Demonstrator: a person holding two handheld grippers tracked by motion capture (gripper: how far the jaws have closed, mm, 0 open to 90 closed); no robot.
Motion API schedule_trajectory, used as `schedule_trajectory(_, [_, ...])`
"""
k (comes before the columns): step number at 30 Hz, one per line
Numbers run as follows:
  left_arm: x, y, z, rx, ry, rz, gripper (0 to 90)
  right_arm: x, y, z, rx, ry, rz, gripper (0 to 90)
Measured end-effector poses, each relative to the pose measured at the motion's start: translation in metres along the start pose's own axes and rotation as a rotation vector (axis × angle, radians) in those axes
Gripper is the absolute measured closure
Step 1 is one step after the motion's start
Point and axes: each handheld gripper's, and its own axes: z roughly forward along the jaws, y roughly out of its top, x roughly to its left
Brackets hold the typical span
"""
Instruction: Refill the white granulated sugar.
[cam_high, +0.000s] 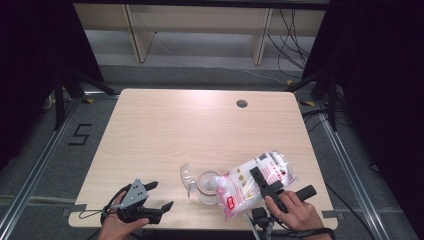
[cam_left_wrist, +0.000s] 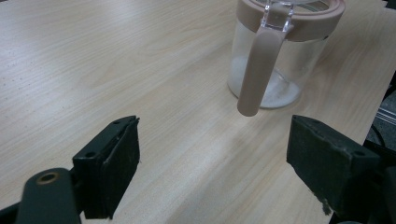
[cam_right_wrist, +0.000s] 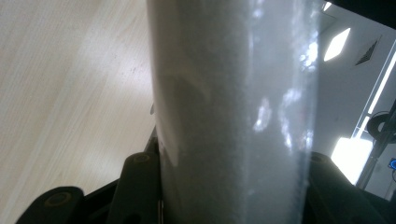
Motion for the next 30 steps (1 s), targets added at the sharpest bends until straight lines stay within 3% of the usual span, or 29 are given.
schedule_trajectory(1, [-0.0009,-0.0005,0.0003,-0.004,0.005,-0.015,17.0,0.0007,0.0001,-0.0004,0.006,0.001,0.01,59.2])
schedule_trajectory(3, [-0.0001,-0.0003,0.0001,-0.002,0.001,-0.004,17.0,0.0009,0.0001,-0.0005,0.003,-0.001,0.02,59.3])
schedule_trajectory(6, [0.0001,0.0,0.0,-0.001,0.002,0.003,17.0,-0.0007,-0.0003,-0.0007,0.001,-0.002,-0.002,59.3])
schedule_trajectory(12, [-0.0002,-0.0002,0.0,-0.001,0.003,-0.006,17.0,-0.0002,0.0008,-0.0016,-0.006,0.0,0.013,59.5])
schedule_trajectory(16, [-0.0002,-0.0003,0.0001,-0.002,0.001,-0.008,17.0,-0.0015,0.0018,-0.0007,-0.027,-0.005,-0.003,59.6])
schedule_trajectory(30, [0.0002,-0.0003,0.0002,-0.005,0.003,-0.001,17.0,-0.0005,0.0033,-0.0019,-0.024,0.004,0.012,59.7])
